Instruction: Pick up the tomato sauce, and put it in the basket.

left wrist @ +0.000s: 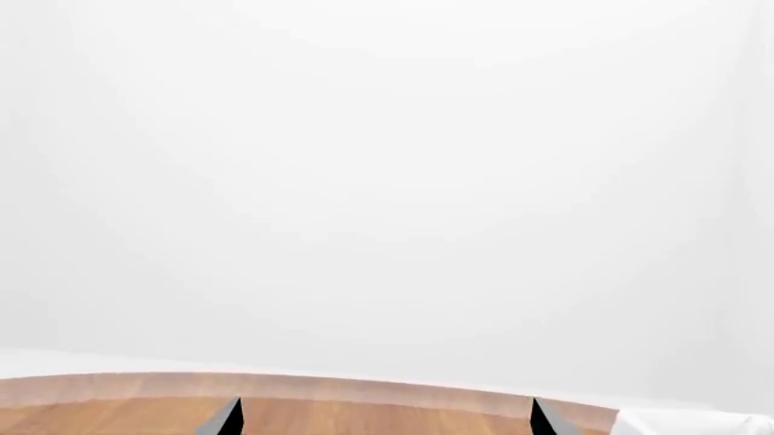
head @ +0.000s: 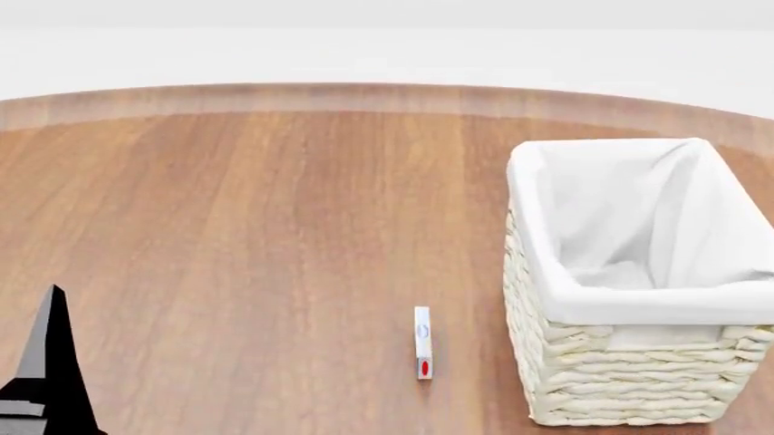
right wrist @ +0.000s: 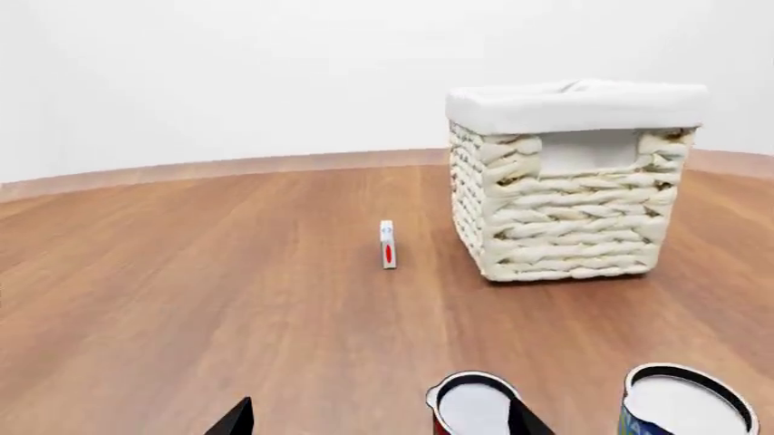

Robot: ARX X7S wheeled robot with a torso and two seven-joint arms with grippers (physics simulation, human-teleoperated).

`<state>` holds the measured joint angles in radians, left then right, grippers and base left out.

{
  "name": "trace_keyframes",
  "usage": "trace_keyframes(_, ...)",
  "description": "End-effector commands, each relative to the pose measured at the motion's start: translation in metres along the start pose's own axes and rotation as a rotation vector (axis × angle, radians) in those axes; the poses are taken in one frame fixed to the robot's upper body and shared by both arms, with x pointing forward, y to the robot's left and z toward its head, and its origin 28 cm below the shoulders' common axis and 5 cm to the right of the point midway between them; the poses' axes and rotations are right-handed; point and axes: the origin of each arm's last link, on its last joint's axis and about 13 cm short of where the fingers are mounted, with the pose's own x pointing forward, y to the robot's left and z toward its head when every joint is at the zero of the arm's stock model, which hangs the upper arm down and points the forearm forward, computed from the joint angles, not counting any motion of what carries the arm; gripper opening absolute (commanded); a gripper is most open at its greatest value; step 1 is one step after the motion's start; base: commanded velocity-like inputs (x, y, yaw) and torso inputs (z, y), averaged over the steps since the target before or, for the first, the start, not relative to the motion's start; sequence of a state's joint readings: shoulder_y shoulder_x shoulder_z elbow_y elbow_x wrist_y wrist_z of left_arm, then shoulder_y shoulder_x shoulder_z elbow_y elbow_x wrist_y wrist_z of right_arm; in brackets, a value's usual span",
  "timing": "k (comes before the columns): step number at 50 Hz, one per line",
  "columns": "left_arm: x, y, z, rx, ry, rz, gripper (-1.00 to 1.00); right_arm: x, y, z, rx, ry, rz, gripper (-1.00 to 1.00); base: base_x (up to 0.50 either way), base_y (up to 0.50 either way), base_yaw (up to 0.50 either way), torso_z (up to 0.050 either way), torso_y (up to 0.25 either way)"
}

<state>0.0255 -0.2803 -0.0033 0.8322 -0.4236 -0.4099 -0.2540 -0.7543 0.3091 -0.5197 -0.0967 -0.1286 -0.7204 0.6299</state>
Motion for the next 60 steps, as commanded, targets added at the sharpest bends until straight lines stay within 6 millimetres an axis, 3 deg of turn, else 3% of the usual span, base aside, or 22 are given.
trace_keyframes(1,0.001,0.001,0.0,-0.003,-0.001,0.003,1.0,-0.018,0.002,-0.012,0.027,0.039,-0.013,1.0,0.0,0.0,0.0,0.0,0.0)
trace_keyframes(21,0.0,0.001,-0.002,-0.007,0.004,0.003,1.0,-0.018,-0.006,-0.02,0.021,0.062,-0.057,1.0,0.0,0.0,0.0,0.0,0.0)
trace_keyframes(35,0.001,0.001,-0.009,-0.011,0.016,0.001,1.0,-0.002,-0.016,-0.034,0.039,0.143,-0.133,1.0,0.0,0.0,0.0,0.0,0.0)
trace_keyframes(60,0.0,0.002,-0.015,-0.017,0.03,0.005,1.0,0.03,-0.031,-0.043,0.031,0.228,-0.121,1.0,0.0,0.0,0.0,0.0,0.0)
